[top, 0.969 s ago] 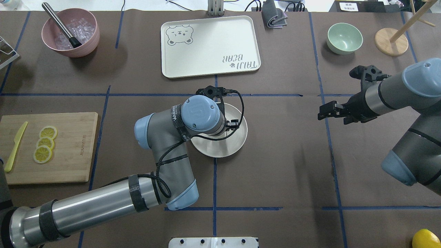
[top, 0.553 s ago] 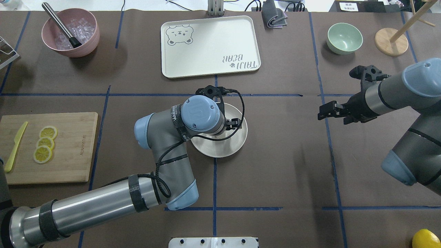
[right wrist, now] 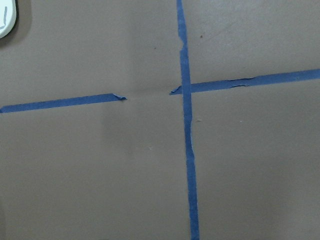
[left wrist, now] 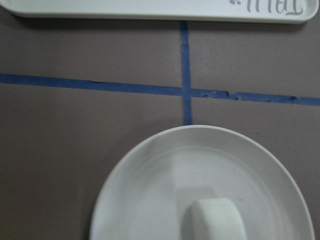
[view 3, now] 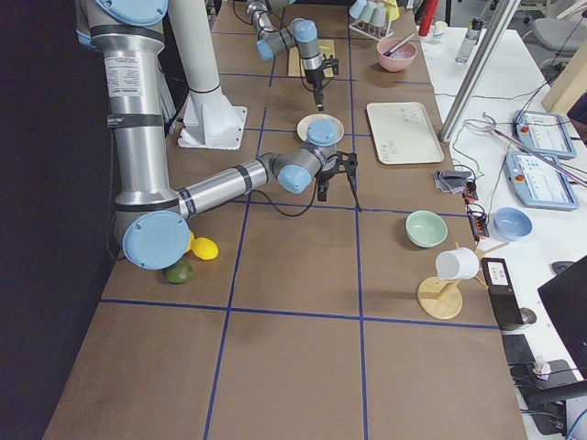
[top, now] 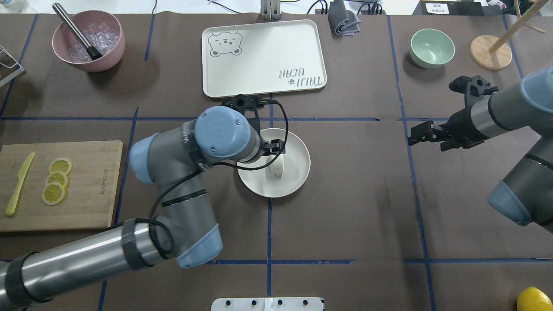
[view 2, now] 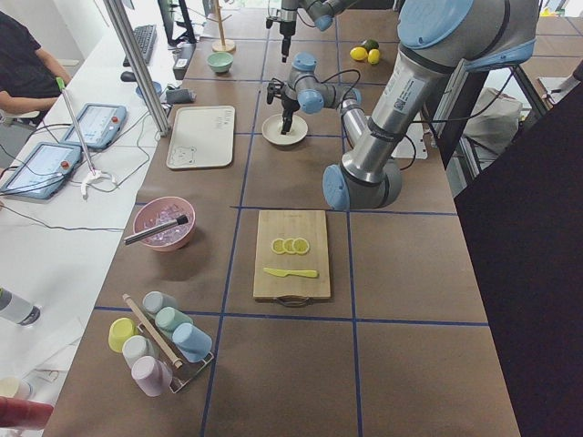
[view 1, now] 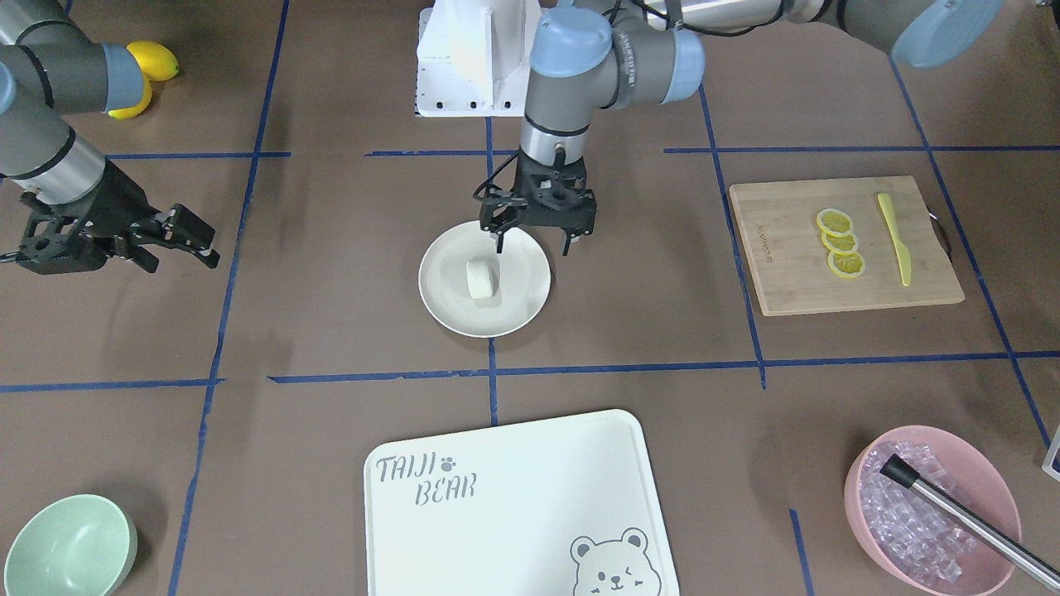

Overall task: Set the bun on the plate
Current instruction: 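Lower the bun onto the plate and open the left gripper while the right arm withdraws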

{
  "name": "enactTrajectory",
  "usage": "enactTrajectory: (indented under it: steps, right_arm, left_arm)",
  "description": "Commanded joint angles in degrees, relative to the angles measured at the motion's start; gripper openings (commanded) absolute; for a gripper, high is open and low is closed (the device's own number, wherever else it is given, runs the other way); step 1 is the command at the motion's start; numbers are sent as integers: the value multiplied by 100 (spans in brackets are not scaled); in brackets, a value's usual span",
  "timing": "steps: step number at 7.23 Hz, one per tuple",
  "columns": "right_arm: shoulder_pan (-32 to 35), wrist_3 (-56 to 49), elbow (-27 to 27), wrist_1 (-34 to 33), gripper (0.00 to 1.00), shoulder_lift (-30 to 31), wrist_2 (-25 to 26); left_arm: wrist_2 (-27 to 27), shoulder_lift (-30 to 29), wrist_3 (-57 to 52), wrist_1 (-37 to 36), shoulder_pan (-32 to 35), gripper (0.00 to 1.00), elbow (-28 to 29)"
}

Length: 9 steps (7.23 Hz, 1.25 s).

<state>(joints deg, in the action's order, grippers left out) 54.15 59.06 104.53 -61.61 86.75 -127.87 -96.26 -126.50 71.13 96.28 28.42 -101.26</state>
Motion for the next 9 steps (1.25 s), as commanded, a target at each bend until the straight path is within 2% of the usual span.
enactTrajectory:
  steps: [1, 3, 5, 6, 7, 8, 9]
  right_arm:
    - [786, -1171, -38, -323, 100, 280, -387]
    - [1508, -3040, -38, -1192, 100, 613, -476]
    - [2027, -4135, -274, -1266, 100, 922, -484]
    - [2273, -4548, -380, -1275, 100, 1045, -484]
    - [2554, -4900, -494, -1275, 100, 1089, -537]
    - [2731, -5060, -643, -1275, 100, 1072, -737]
    - [2733, -5079, -662, -1275, 100, 1064, -739]
  left_arm:
    - [-146, 1340, -1104, -180, 416, 99, -1172]
    - [-1266, 2581, -2509, -75, 1503, 98, -1675]
    - [-2522, 3714, -4709, -66, 2994, 98, -1713]
    - [-3138, 4130, -5827, -75, 3785, 99, -1539]
    - [-3918, 4325, -6760, -75, 4611, 99, -1041]
    - [-4561, 4327, -7527, -75, 5133, 99, -366]
    - [-4655, 4318, -7813, -92, 5460, 99, -55]
